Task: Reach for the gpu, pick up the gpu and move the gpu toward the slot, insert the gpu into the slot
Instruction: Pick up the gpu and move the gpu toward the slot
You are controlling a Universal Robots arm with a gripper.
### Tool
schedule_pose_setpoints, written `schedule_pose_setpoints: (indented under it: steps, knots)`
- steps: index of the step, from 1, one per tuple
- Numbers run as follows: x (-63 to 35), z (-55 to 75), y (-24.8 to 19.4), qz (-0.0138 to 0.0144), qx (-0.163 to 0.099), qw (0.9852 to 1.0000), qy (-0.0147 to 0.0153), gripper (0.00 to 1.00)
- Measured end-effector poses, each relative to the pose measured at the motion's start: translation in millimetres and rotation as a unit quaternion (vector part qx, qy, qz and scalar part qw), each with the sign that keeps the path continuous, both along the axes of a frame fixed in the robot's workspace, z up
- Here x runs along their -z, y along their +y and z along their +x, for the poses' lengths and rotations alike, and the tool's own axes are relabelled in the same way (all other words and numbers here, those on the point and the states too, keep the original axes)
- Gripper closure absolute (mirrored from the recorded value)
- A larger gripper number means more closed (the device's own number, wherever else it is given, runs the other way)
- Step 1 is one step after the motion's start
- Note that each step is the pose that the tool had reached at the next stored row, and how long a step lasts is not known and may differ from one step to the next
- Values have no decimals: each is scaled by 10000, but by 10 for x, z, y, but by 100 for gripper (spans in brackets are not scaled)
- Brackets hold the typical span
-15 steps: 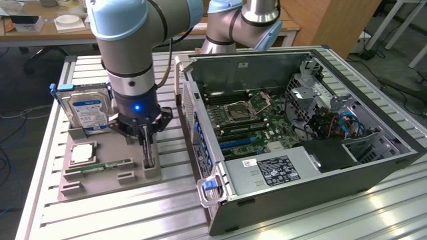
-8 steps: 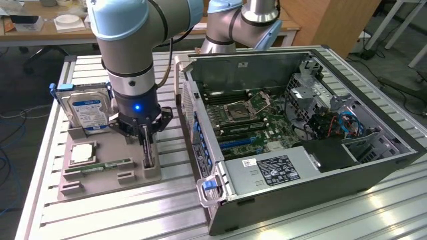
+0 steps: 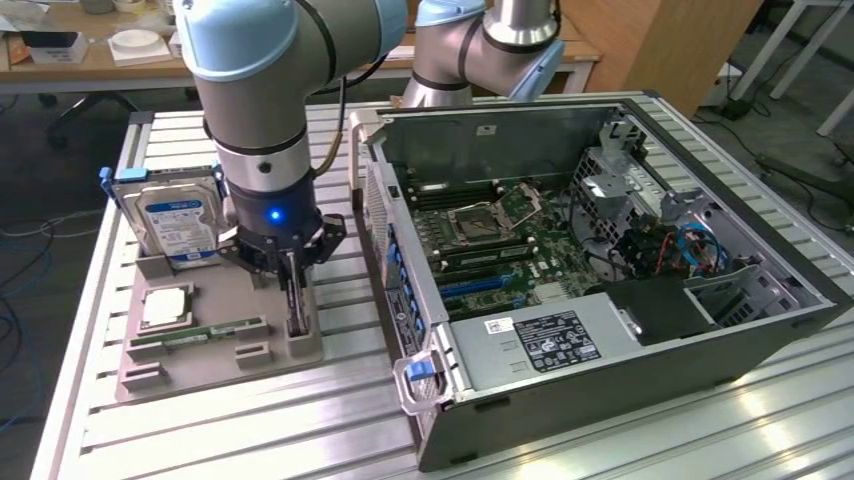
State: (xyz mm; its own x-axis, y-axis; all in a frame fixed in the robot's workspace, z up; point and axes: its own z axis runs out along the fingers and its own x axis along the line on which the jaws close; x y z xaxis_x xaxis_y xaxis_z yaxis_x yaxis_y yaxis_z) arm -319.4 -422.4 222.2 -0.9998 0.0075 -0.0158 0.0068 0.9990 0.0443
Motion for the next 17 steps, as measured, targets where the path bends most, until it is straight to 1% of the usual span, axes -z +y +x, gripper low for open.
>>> schedule_pose_setpoints:
  steps: [5,7,13,17]
  knots:
    - [-2,0,0,1,0,10000,-1,73]
    - [-29,1,0,2,0,10000,-1,73]
    - [-234,0,0,2,0,10000,0,73]
    - [-343,0,0,1,0,10000,0,73]
